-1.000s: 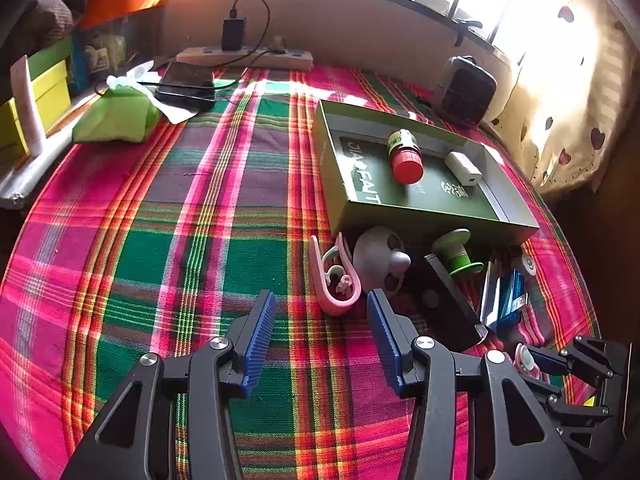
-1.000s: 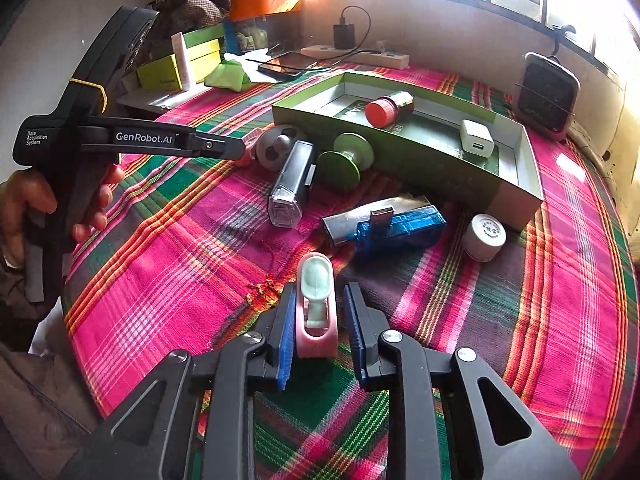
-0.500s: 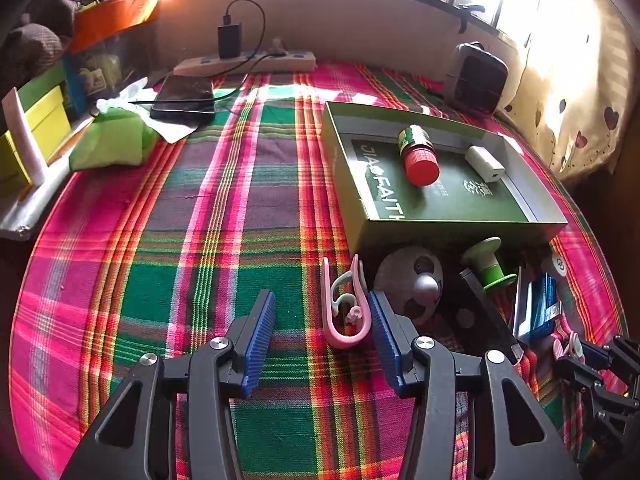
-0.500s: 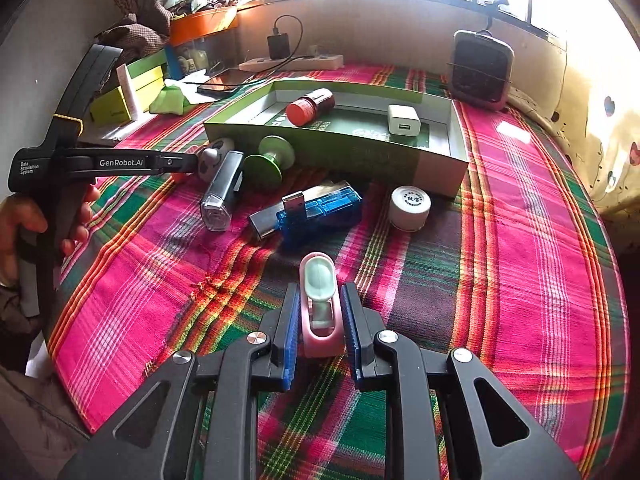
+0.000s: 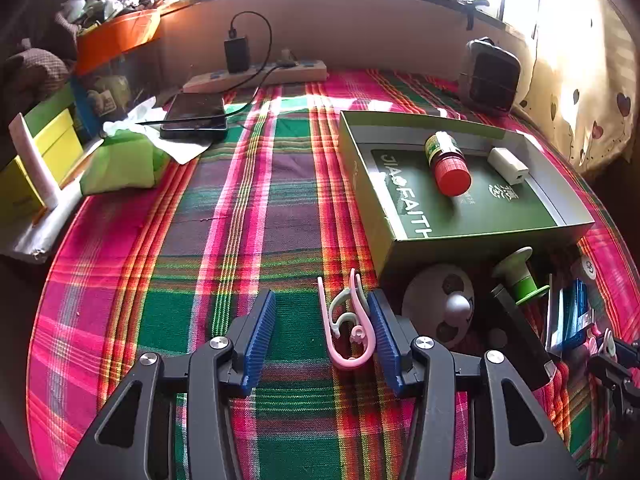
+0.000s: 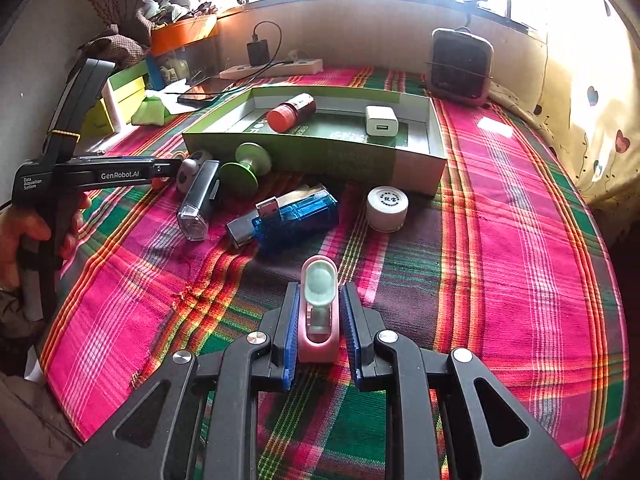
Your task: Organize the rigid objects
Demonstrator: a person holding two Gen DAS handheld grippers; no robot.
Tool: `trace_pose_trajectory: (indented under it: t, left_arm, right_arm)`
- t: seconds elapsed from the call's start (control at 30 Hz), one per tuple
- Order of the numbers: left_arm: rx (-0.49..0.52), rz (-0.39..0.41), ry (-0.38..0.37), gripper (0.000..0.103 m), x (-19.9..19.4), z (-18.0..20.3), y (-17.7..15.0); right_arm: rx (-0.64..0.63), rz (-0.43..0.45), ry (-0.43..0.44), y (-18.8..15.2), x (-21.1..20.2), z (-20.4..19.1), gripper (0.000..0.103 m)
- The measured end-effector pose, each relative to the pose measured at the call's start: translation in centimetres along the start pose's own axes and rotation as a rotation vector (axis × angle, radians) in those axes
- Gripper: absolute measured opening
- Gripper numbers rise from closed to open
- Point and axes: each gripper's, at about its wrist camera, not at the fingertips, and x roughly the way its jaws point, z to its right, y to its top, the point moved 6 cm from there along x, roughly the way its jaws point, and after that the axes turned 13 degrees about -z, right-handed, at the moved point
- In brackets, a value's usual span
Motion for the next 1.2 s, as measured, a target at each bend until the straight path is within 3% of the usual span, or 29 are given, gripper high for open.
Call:
trace_pose_trajectory:
  t: [0.37,0.8,1.2]
  left_arm:
    - [-0.036,0.005,0.020,0.023,-0.1,-0.7,-0.2]
    - [-0.054,0.002,0.003,0.023,-0.2,-1.1,-0.2]
    - [-0.047,0.057,-0.043,0.022,-3.5,-0.9,0.6]
  right_arm:
    - [0.004,0.001,0.028,0.1,0.1,-0.1,0.021]
    - [0.014,0.003,0.028,0.1,0.2,0.1,0.021]
    - [0.001,0.053,0.056,1.3,-1.4,-0.3,0.021]
